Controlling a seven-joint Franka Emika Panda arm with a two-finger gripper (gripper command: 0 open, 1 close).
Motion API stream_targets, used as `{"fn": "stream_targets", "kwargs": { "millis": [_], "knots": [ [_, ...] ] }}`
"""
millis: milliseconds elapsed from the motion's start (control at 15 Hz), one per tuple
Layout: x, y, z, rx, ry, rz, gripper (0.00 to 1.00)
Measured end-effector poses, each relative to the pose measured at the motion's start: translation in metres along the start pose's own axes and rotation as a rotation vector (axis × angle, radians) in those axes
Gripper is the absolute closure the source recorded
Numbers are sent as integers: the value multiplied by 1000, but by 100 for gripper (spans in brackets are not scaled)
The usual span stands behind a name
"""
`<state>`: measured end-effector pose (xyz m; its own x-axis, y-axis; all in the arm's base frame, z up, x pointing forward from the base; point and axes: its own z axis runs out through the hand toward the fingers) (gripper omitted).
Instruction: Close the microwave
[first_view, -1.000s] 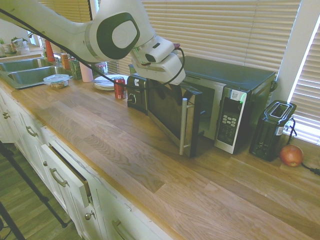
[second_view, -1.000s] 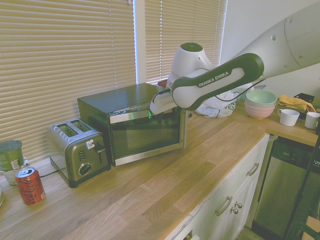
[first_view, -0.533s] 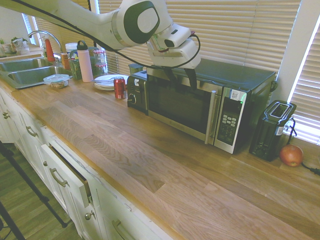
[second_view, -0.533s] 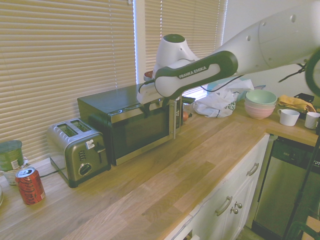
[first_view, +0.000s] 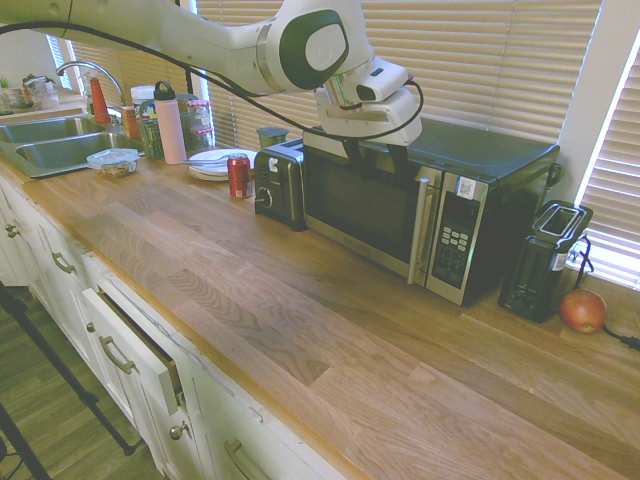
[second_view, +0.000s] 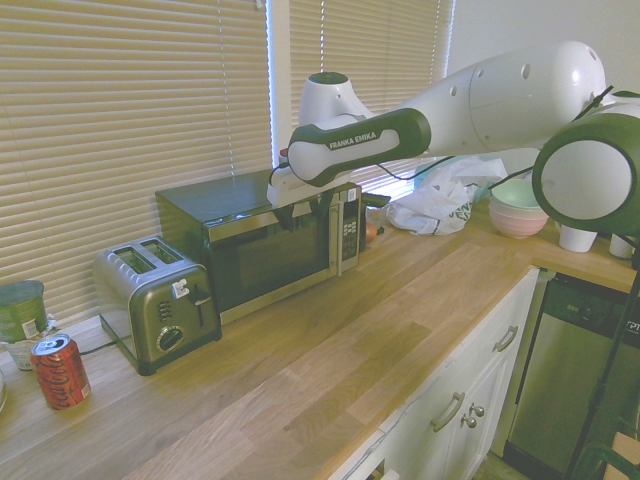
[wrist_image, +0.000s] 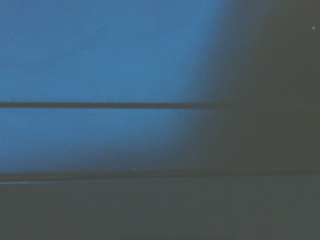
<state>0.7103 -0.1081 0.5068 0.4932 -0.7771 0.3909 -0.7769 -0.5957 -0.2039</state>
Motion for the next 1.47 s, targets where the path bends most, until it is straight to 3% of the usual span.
{"fn": "stream_targets", "kwargs": {
  "millis": [533,1000,1467],
  "knots": [
    [-27,-7,3,29,-2,-33,0],
    [-56,31,-22,11,-38,-35,0],
    [-102,64,8,-27,-91,-60,0]
  ]
}}
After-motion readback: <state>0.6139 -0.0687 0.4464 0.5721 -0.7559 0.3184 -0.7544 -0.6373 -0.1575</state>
